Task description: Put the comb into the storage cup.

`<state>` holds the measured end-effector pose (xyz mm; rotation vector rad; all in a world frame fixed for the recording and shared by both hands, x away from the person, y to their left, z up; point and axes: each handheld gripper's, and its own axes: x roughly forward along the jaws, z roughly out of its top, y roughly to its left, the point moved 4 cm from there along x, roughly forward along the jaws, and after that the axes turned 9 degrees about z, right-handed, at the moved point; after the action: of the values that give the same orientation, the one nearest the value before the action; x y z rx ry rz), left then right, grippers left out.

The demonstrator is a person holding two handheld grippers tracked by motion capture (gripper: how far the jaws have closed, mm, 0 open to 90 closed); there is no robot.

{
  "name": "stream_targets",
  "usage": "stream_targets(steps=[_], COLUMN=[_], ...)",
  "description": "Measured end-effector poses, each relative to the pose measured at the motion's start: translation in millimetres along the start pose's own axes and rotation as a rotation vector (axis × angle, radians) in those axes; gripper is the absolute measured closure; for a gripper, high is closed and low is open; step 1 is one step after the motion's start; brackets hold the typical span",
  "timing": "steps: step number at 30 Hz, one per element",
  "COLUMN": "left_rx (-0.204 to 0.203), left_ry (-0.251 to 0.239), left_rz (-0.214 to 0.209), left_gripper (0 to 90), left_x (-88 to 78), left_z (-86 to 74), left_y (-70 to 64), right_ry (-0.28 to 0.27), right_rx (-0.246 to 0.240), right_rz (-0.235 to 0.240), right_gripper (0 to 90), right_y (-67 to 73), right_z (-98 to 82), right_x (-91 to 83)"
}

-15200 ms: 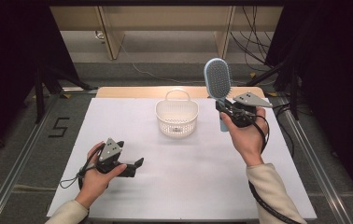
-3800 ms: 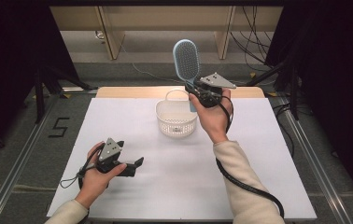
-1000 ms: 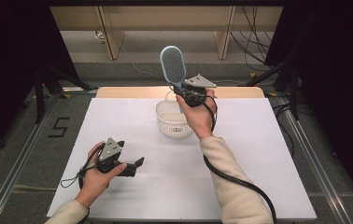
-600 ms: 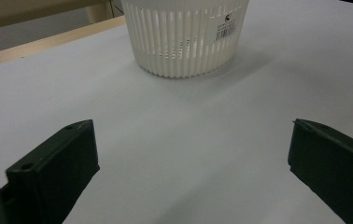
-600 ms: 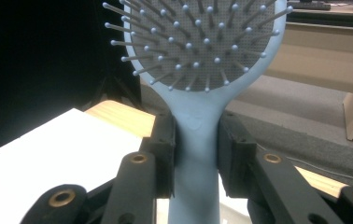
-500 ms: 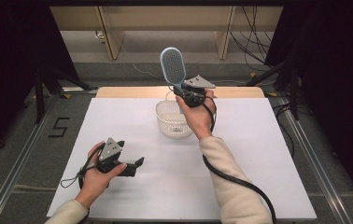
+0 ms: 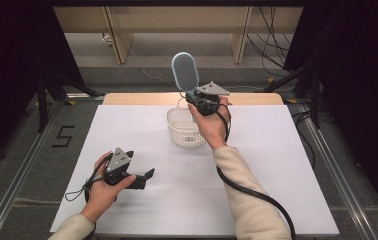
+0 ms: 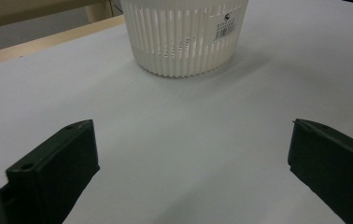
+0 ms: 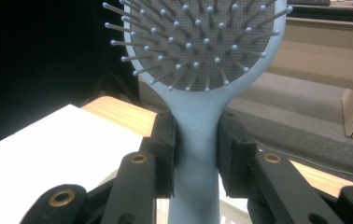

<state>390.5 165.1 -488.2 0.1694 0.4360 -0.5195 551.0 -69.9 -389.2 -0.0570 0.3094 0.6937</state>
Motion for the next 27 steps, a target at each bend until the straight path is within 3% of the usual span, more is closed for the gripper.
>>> stream_targets(steps=[27], left_rx=[0.002], left_ry=[0.000], left_rz=[0.001], left_gripper=[1.1], left_x=[0.1], left_z=[0.0], left_y=[0.0], right_ry=[0.046], right_rx=[0.000], right_rz=[0.007], right_gripper=[70.6], right_y=[1.0], right_z=[-13.4], right_x=[8.7])
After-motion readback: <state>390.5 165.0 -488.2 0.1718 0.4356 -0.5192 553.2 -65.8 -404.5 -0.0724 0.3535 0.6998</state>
